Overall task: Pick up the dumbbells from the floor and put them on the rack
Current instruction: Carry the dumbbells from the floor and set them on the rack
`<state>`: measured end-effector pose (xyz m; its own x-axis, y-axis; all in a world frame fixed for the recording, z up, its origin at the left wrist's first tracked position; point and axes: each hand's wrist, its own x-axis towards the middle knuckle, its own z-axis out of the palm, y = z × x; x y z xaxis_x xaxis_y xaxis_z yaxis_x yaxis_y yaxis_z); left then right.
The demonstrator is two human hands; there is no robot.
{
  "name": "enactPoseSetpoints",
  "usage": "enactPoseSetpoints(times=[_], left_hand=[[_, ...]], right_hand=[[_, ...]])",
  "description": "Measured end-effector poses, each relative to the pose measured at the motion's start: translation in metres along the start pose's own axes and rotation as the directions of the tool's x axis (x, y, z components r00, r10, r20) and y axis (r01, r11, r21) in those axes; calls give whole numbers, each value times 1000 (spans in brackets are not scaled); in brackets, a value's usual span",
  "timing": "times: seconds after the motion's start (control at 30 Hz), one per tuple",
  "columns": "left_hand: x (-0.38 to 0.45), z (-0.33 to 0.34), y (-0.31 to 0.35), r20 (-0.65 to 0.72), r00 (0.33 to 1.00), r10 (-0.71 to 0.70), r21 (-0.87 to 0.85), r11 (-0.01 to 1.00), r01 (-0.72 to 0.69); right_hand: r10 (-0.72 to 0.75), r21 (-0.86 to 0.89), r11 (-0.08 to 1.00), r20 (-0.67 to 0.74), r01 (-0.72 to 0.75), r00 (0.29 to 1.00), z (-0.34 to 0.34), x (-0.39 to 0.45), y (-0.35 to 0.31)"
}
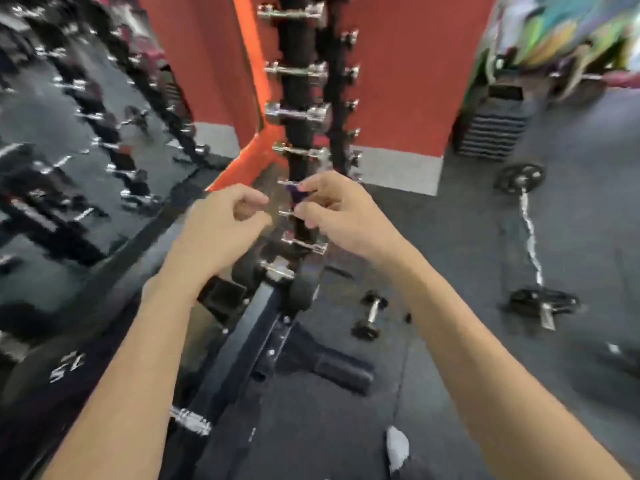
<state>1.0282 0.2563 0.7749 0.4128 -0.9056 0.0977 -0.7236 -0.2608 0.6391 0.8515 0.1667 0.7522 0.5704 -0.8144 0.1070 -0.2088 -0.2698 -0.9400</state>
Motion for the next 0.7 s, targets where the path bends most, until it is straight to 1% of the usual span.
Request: enactPoseSetpoints(times=[0.07, 0.13, 0.23, 0.3, 0.47, 0.57, 0.7], left_hand=[[5, 54, 56, 91, 991, 94, -23, 996, -92], [5, 110, 110, 186, 967, 175, -42, 985, -170], [3, 195, 187, 325, 909, 262, -97, 965, -244], [-1, 248, 235, 382, 870, 312, -108, 950, -293], [-16, 354, 322, 477, 810, 340, -84, 935, -344], [-18, 390, 350, 505, 813, 289, -75, 953, -292], [-2, 407, 353, 483, 850, 207, -28, 975, -222]], right_hand=[[67, 12, 998, -151, -66, 986, -71, -36, 26], [112, 3, 993, -273, -115, 956, -137, -72, 53], [184, 14, 981, -410, -196, 893, -227, -129, 96], [224, 33, 970, -487, -239, 844, -282, -164, 123], [299, 65, 947, -547, -316, 782, -386, -220, 173], [337, 83, 935, -520, -346, 785, -419, -224, 196], [355, 107, 932, -458, -345, 815, -430, -196, 223]])
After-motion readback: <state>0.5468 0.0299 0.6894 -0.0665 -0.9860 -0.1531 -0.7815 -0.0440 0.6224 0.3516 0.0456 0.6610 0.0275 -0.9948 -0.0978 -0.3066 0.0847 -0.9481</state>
